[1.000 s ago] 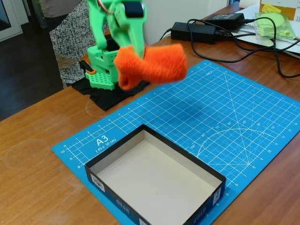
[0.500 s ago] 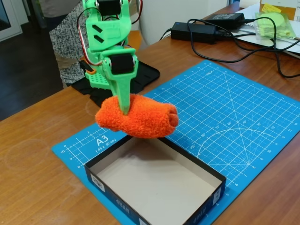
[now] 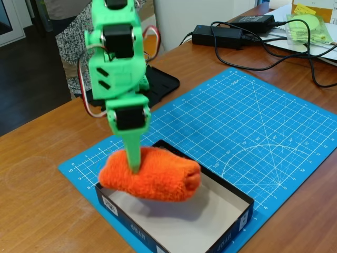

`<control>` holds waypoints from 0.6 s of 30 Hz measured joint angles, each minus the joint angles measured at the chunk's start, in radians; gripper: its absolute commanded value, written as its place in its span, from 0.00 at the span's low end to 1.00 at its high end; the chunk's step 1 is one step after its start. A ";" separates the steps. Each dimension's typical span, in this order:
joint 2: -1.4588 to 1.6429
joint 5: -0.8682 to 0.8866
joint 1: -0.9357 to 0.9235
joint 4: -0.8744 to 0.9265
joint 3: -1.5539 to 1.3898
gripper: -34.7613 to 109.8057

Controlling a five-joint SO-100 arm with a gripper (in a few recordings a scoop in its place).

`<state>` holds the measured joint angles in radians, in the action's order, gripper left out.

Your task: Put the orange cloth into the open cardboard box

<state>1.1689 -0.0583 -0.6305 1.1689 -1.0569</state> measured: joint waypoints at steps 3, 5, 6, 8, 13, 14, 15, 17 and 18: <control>-0.087 0.037 -0.006 0.058 0.117 0.41; -0.153 0.037 -0.008 0.124 0.215 0.51; -0.181 0.038 0.000 0.167 0.268 0.57; -0.229 0.038 0.017 0.258 0.390 0.60; -0.341 0.002 0.008 0.443 0.726 0.62; -0.333 0.002 0.005 0.453 0.753 0.63; -0.321 -0.003 0.005 0.459 0.765 0.63; -0.307 -0.021 0.008 0.463 0.762 0.63; -0.287 -0.026 0.011 0.463 0.749 0.63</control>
<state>0.8820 -0.0844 -0.6197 1.6322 -0.3083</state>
